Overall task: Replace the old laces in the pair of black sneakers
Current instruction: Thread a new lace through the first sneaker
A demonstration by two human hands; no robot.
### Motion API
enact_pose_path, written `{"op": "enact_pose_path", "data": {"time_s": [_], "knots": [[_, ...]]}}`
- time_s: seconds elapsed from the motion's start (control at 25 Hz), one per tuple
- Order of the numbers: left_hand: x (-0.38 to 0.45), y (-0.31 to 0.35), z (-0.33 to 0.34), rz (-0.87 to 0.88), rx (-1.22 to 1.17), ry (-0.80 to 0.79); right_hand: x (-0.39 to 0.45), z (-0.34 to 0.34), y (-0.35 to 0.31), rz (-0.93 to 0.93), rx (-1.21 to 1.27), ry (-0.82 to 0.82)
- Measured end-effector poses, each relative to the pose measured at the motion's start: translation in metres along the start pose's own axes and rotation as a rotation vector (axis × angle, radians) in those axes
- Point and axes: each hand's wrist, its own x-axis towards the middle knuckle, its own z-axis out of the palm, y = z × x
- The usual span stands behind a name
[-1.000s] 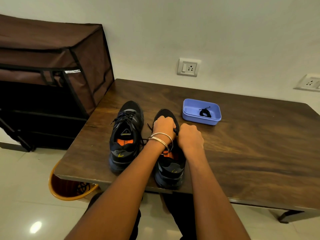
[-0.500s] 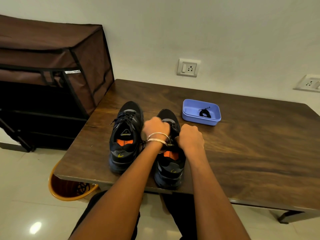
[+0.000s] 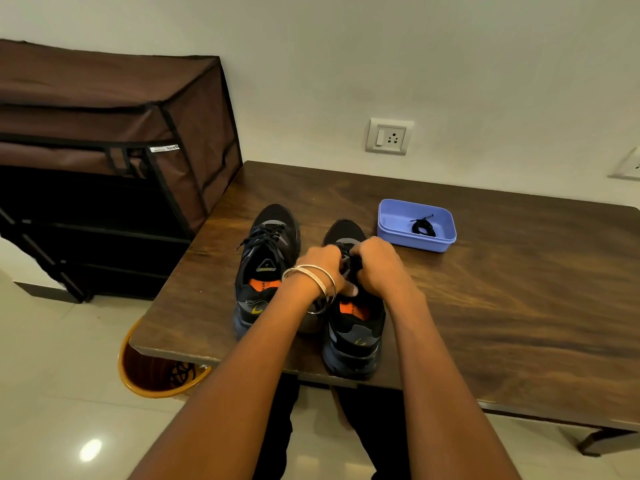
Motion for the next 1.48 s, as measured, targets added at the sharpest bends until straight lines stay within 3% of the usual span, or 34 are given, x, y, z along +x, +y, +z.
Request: {"op": "enact_pose_path", "data": {"time_s": [0.08,0.28,0.56,0.68,0.8,0.92,1.0,1.08,1.2,1.28,1.36,1.48], "knots": [[-0.005,0.003,0.009,0.003,0.06,-0.002,0.002,0.003,-0.001,-0.009,-0.068,-0.021],[0.004,-0.001,0.018,-0.001,0.013,0.196,-0.002,0.011,-0.005,0.029,-0.08,0.114],[0.012,-0.02,0.015,-0.05,-0.24,0.037,0.0,0.019,-0.011,0.053,-0.046,0.215],[0.016,-0.022,0.016,-0.068,-0.296,-0.004,-0.001,0.015,-0.005,0.219,0.236,0.288],[0.016,-0.019,0.018,-0.049,-0.206,0.008,0.002,0.011,0.005,0.458,0.62,0.254],[0.016,-0.012,0.026,-0.04,-0.059,0.069,-0.001,0.002,0.015,0.477,0.857,0.184],[0.016,-0.011,0.028,-0.045,-0.038,0.072,0.002,0.0,0.018,0.269,0.708,0.087],[0.017,-0.011,0.028,-0.065,-0.041,0.065,0.003,0.003,0.016,0.081,0.383,0.037],[0.019,-0.011,0.029,-0.071,-0.032,0.061,0.003,0.009,-0.003,0.063,-0.054,0.031],[0.018,-0.01,0.031,-0.078,-0.023,0.044,0.005,0.01,-0.01,0.066,-0.092,0.094],[0.018,-0.009,0.033,-0.085,-0.009,0.035,0.008,0.007,-0.006,0.184,0.213,0.171],[0.018,-0.007,0.035,-0.068,0.012,0.035,0.001,-0.012,0.013,0.516,0.974,0.315]]}}
